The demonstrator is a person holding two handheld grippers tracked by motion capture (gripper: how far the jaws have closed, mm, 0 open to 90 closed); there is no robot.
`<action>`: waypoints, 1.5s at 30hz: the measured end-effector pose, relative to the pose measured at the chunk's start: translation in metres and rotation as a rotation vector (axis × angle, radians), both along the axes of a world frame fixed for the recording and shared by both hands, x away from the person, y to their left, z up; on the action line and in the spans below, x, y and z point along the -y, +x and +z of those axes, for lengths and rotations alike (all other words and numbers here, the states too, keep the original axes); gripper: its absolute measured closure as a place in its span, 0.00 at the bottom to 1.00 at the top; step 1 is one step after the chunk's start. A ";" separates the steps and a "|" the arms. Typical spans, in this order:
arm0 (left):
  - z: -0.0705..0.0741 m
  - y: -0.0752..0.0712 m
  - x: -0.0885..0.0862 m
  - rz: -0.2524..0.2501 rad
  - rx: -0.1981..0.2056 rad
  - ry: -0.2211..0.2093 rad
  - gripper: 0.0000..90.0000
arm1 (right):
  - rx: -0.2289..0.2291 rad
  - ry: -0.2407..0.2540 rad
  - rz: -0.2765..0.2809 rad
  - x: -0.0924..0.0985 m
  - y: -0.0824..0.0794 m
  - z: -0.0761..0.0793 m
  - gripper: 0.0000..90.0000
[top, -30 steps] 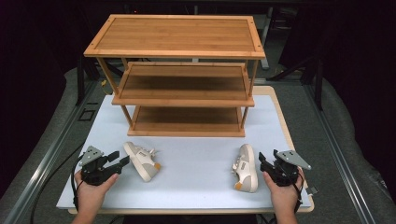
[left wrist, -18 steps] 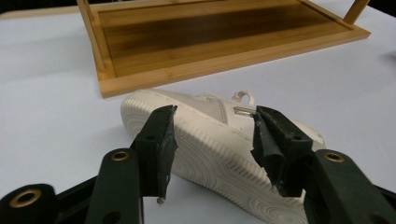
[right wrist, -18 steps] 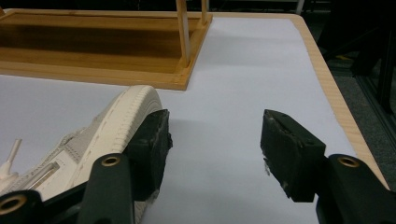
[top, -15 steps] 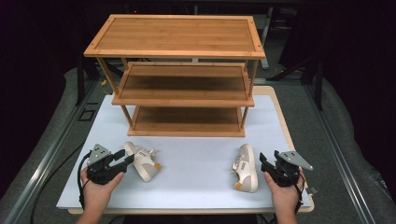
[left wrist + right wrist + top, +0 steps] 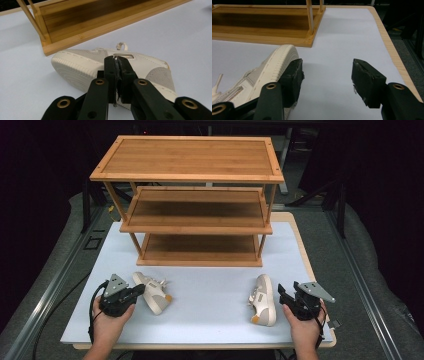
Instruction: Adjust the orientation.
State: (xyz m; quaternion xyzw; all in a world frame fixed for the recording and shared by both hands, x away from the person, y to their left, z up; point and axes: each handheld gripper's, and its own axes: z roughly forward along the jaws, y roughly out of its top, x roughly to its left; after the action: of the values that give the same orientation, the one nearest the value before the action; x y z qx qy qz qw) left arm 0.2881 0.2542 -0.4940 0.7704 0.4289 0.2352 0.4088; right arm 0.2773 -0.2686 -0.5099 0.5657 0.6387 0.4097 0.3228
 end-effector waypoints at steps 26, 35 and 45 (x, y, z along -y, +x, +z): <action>-0.021 -0.031 -0.048 0.105 -0.157 -0.047 0.99 | 0.018 0.014 -0.002 -0.001 -0.007 0.005 0.46; -0.032 -0.027 -0.062 0.170 -0.244 -0.128 0.95 | 0.016 0.019 -0.008 -0.001 -0.008 0.005 0.46; -0.014 -0.036 -0.057 0.179 -0.124 -0.219 0.66 | 0.018 0.019 -0.004 -0.001 -0.008 0.006 0.46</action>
State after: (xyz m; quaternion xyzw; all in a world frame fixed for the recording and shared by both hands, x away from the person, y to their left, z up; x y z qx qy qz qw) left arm 0.2524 0.3115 -0.5083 0.6928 0.5434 0.1746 0.4407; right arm 0.2697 -0.2675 -0.5044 0.5663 0.6306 0.4204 0.3239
